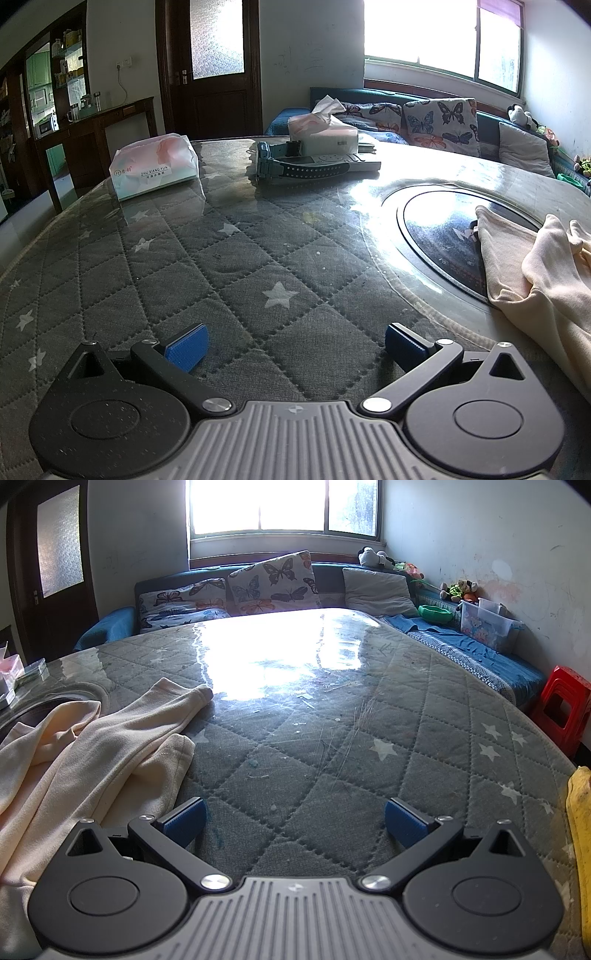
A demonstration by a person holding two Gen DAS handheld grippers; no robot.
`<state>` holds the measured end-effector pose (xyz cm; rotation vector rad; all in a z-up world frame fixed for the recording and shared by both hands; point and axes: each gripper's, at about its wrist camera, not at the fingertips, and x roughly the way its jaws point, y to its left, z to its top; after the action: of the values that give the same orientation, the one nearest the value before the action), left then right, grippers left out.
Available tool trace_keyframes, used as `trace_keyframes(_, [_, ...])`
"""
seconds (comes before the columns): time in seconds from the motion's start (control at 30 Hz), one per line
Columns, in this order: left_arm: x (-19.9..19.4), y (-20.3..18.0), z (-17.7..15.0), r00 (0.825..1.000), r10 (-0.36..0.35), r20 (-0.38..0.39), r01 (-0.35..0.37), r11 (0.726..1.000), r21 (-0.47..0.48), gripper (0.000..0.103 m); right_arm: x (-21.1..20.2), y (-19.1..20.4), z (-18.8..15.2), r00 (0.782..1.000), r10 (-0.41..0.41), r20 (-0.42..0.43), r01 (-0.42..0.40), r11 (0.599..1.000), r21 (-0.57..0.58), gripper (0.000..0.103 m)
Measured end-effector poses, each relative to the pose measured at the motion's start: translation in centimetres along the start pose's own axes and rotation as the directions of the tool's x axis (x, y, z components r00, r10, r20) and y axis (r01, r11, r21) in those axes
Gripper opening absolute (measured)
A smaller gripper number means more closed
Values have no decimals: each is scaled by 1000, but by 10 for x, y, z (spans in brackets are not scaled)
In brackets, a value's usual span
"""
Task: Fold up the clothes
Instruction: 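Move both open grippers toward the crumpled cream shirt on the table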
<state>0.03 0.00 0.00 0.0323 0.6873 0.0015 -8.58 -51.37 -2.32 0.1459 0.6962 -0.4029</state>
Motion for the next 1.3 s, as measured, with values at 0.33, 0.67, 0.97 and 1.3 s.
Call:
trace_keyframes(0.33, [-5,-6,0,999,12,-34,-12,1000,-10,103,-12,1,2,999,39,2,-39,999,-6,103])
trace_keyframes(0.67, [-39,-44,-6,997,-61,-44,63,996,67,103,-63,29,-3,983,181,16,-177,974,-139,103])
trace_keyframes(0.97, [-65,-73,-11,989,-137,-55,144,979,146,103,-101,46,-19,958,286,-25,-285,936,-209,103])
trace_keyframes(1.3, [-85,-89,-24,986,-149,-79,162,967,195,103,-126,53,-43,948,314,-49,-317,918,-240,103])
